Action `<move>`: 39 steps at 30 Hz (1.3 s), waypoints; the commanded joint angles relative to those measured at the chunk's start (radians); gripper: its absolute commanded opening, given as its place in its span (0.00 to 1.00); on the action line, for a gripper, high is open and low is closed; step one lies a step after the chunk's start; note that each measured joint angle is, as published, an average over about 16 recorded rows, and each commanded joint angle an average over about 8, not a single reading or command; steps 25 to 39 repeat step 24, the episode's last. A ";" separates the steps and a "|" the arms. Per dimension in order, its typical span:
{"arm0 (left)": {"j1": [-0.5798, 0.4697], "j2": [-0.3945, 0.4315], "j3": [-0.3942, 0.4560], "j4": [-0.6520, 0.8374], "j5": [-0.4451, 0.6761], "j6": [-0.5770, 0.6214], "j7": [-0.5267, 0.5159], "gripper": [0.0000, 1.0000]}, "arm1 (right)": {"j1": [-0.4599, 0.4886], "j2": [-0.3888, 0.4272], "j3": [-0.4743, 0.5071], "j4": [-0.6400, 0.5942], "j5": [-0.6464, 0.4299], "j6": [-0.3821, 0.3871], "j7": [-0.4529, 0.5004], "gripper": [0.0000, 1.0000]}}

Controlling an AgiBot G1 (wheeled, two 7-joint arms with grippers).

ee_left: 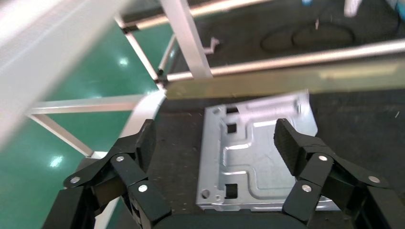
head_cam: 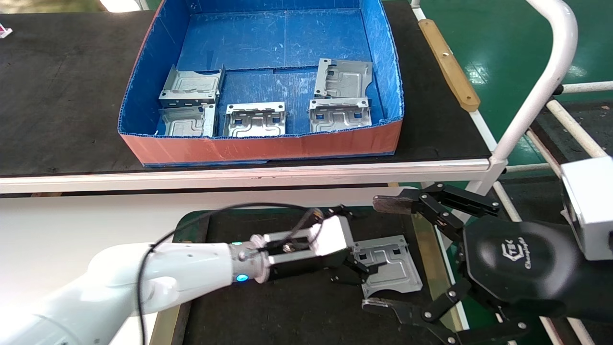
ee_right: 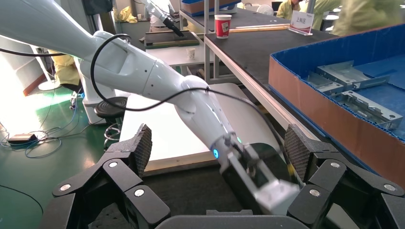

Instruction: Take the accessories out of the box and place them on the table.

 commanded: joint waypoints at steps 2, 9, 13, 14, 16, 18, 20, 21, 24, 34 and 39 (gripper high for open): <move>0.014 -0.035 -0.036 -0.037 -0.001 0.030 -0.041 1.00 | 0.000 0.000 0.000 0.000 0.000 0.000 0.000 1.00; 0.048 -0.123 -0.128 -0.133 -0.004 0.106 -0.147 1.00 | 0.000 0.000 0.000 0.000 0.000 0.000 0.000 1.00; 0.068 -0.173 -0.180 -0.187 -0.005 0.149 -0.207 1.00 | 0.000 0.000 0.000 0.000 0.000 0.000 0.000 1.00; 0.073 -0.185 -0.193 -0.200 -0.006 0.159 -0.222 1.00 | 0.000 0.000 0.000 0.000 0.000 0.000 0.000 1.00; 0.083 -0.211 -0.219 -0.228 -0.006 0.181 -0.252 1.00 | 0.000 0.000 0.000 0.000 0.000 0.000 0.000 1.00; 0.093 -0.236 -0.246 -0.255 -0.007 0.203 -0.283 1.00 | 0.000 0.000 0.000 0.000 0.000 0.000 0.000 1.00; 0.103 -0.262 -0.272 -0.283 -0.008 0.225 -0.313 1.00 | 0.000 0.000 0.000 0.000 0.000 0.000 0.000 1.00; 0.108 -0.275 -0.286 -0.297 -0.008 0.236 -0.329 1.00 | 0.000 0.000 0.000 0.000 0.000 0.000 0.000 1.00; 0.115 -0.294 -0.306 -0.317 -0.009 0.253 -0.352 1.00 | 0.000 0.000 0.000 0.000 0.000 0.000 0.000 1.00; 0.115 -0.294 -0.306 -0.317 -0.009 0.253 -0.352 1.00 | 0.000 0.000 0.000 0.000 0.000 0.000 0.000 1.00; 0.115 -0.294 -0.306 -0.317 -0.009 0.253 -0.352 1.00 | 0.000 0.000 0.000 0.000 0.000 0.000 0.000 1.00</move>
